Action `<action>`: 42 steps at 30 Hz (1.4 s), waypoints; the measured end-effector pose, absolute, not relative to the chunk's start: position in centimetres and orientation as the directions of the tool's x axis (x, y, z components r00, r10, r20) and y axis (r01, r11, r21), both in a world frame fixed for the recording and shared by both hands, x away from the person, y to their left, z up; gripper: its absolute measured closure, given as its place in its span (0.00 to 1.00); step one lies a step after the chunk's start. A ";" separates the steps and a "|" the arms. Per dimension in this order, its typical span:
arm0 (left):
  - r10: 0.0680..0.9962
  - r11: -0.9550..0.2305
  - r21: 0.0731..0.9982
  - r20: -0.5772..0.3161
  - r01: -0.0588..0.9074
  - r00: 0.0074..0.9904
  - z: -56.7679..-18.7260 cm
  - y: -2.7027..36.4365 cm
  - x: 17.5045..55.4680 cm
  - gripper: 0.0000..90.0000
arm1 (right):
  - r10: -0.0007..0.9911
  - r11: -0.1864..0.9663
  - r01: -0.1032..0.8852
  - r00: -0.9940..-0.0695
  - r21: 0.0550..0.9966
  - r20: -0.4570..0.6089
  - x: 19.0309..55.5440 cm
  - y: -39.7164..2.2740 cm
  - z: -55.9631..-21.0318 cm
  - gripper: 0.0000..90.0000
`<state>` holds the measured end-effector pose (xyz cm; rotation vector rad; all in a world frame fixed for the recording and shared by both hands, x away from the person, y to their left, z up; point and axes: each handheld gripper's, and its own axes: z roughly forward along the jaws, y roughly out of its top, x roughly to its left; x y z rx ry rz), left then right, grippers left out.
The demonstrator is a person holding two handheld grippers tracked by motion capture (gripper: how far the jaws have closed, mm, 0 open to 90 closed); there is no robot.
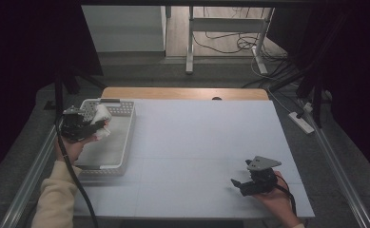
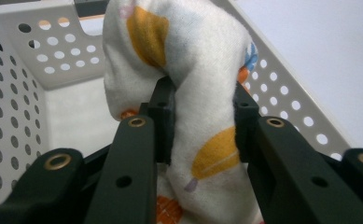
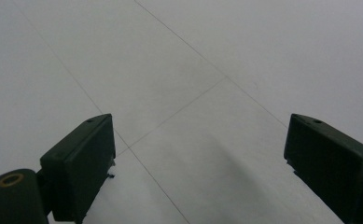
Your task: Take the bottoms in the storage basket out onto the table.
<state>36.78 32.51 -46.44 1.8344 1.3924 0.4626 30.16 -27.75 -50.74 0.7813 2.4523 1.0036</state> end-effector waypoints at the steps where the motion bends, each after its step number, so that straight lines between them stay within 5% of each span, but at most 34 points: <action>1: 0.928 -0.105 0.755 -0.159 0.647 0.336 -46.4 32.5 36.8 0.77 | 0.619 0.591 0.350 -0.775 0.727 -0.130 30.2 -27.7 -50.7 0.10; 42: 0.912 -0.096 0.779 -0.181 0.620 0.368 -45.3 32.4 35.9 0.77 | 0.611 0.600 0.344 -0.780 0.722 -0.136 30.1 -27.7 -50.7 0.10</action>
